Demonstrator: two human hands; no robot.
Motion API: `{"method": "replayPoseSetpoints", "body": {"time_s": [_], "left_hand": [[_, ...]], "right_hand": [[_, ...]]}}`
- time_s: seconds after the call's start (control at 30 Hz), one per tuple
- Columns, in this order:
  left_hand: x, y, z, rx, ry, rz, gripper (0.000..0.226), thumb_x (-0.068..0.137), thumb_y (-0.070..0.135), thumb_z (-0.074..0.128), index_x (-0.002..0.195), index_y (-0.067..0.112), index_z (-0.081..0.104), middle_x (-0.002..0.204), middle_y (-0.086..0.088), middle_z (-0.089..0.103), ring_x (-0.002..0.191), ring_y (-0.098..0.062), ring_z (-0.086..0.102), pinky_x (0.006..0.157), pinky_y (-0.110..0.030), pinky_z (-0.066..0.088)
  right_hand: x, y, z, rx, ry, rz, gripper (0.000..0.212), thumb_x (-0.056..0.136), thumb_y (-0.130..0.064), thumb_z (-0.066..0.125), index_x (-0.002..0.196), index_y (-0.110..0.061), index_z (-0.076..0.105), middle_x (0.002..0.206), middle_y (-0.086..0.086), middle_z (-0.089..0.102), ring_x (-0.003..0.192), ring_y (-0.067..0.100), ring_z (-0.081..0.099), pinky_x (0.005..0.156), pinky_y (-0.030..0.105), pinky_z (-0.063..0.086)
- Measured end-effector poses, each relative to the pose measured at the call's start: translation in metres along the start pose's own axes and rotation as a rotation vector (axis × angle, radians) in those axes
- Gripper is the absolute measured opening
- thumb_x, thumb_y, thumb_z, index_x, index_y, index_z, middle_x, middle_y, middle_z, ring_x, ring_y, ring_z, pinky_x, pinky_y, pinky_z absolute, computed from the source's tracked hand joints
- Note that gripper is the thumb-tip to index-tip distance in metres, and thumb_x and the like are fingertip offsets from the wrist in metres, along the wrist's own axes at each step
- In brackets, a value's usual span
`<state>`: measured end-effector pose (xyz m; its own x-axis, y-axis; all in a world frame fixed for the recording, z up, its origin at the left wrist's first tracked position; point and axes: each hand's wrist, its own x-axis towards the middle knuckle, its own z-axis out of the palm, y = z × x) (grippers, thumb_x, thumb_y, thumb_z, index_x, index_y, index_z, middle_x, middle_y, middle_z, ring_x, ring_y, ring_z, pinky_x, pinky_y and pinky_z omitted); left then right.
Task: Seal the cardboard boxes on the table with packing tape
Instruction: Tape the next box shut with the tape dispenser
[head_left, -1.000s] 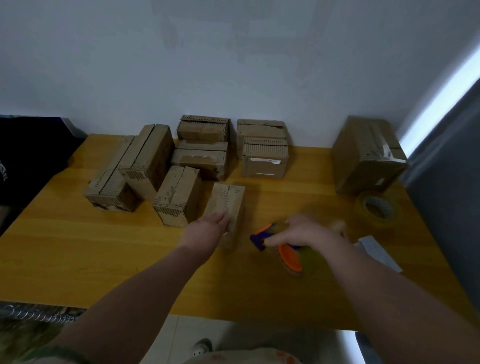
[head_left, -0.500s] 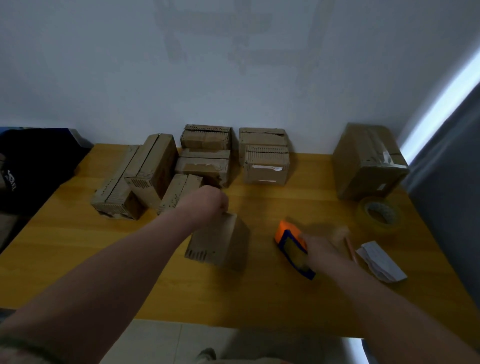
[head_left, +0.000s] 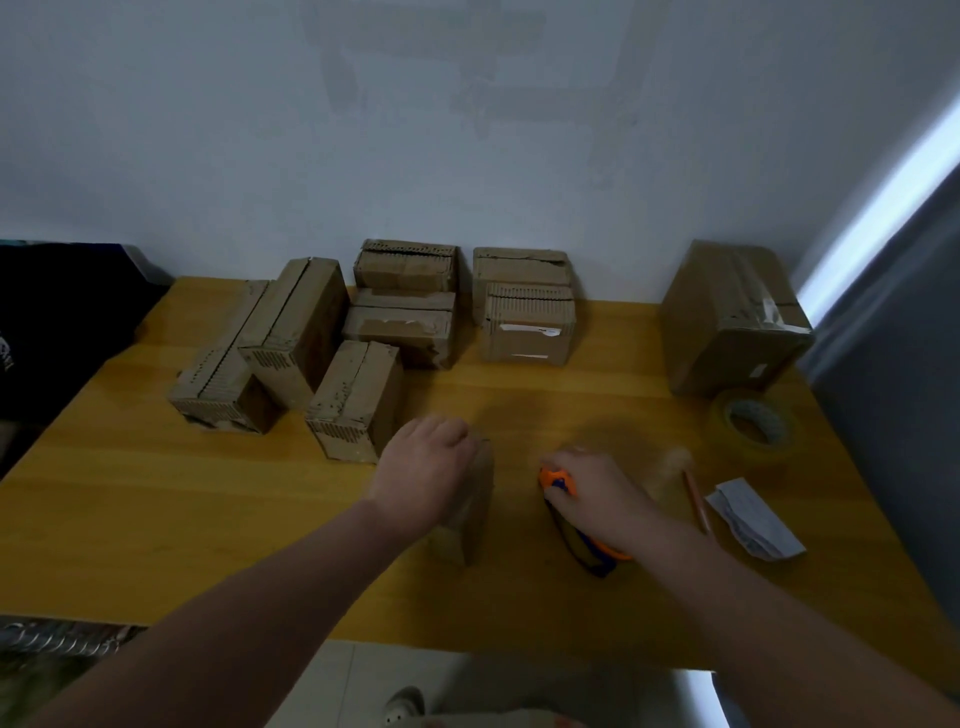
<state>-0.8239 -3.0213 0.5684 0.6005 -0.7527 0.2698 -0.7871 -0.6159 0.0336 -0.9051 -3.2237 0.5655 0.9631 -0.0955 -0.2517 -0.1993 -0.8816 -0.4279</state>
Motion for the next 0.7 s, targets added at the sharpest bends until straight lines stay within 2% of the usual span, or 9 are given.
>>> {"method": "replayPoseSetpoints", "body": {"time_s": [0.07,0.13,0.2,0.33,0.43,0.5,0.63,0.7], "left_hand": [[-0.012,-0.001,0.009,-0.089,-0.029,-0.026,0.007,0.075,0.019,0.071,0.082,0.018,0.072,0.084,0.002,0.065,0.072,-0.017,0.062,0.056,-0.028,0.054],[-0.021,-0.001,0.015,-0.173,-0.035,-0.07,0.024,0.088,0.028,0.052,0.094,0.017,0.073,0.095,0.002,0.068,0.079,-0.018,0.065,0.055,-0.029,0.056],[-0.026,-0.002,0.017,-0.22,-0.037,-0.073,0.039,0.091,0.033,0.041,0.105,0.014,0.072,0.106,0.0,0.068,0.089,-0.018,0.065,0.064,-0.029,0.058],[-0.032,-0.002,0.021,-0.338,-0.041,-0.082,0.042,0.093,0.033,0.042,0.116,0.008,0.068,0.117,-0.004,0.064,0.103,-0.022,0.061,0.086,-0.031,0.054],[-0.034,-0.004,0.024,-0.381,-0.009,-0.104,0.042,0.093,0.032,0.043,0.116,0.008,0.068,0.118,-0.005,0.064,0.109,-0.017,0.055,0.097,-0.023,0.041],[-0.034,-0.003,0.023,-0.393,0.002,-0.111,0.041,0.092,0.032,0.044,0.115,0.008,0.068,0.117,-0.005,0.065,0.109,-0.017,0.054,0.099,-0.019,0.037],[-0.035,-0.004,0.026,-0.405,-0.008,-0.102,0.041,0.091,0.032,0.045,0.116,0.009,0.069,0.117,-0.006,0.065,0.11,-0.019,0.057,0.099,-0.024,0.042],[-0.036,-0.006,0.027,-0.42,-0.009,-0.1,0.04,0.091,0.031,0.046,0.116,0.009,0.068,0.118,-0.006,0.065,0.11,-0.016,0.053,0.101,-0.019,0.036]], "right_hand": [[-0.001,0.0,0.005,-0.02,0.008,-0.077,0.047,0.099,-0.023,0.05,0.145,-0.026,0.043,0.143,0.0,0.046,0.135,0.02,0.039,0.106,0.031,0.035],[-0.001,-0.001,0.01,-0.066,0.022,-0.161,0.05,0.098,-0.023,0.049,0.147,-0.029,0.039,0.145,-0.005,0.044,0.135,0.019,0.038,0.108,0.034,0.037],[-0.002,-0.007,0.012,-0.13,0.029,-0.248,0.053,0.098,-0.022,0.047,0.149,-0.028,0.033,0.146,-0.009,0.041,0.134,0.016,0.035,0.109,0.033,0.034],[-0.002,-0.021,0.013,-0.167,0.037,-0.342,0.054,0.1,-0.019,0.041,0.152,-0.026,0.027,0.147,-0.009,0.037,0.13,0.017,0.037,0.107,0.033,0.035],[0.006,-0.024,0.018,-0.121,0.033,-0.335,0.053,0.099,-0.018,0.041,0.15,-0.024,0.031,0.139,-0.008,0.042,0.125,0.018,0.041,0.101,0.033,0.04],[0.012,-0.025,0.019,-0.101,0.055,-0.342,0.052,0.098,-0.019,0.043,0.149,-0.023,0.033,0.133,-0.007,0.044,0.122,0.015,0.042,0.098,0.029,0.04],[0.022,-0.028,0.021,-0.082,0.023,-0.337,0.053,0.099,-0.02,0.043,0.15,-0.029,0.031,0.12,-0.009,0.043,0.112,0.012,0.043,0.084,0.024,0.041],[0.025,-0.03,0.022,-0.052,0.04,-0.339,0.048,0.098,-0.022,0.046,0.146,-0.028,0.04,0.11,-0.01,0.044,0.103,0.012,0.047,0.08,0.025,0.044]]}}
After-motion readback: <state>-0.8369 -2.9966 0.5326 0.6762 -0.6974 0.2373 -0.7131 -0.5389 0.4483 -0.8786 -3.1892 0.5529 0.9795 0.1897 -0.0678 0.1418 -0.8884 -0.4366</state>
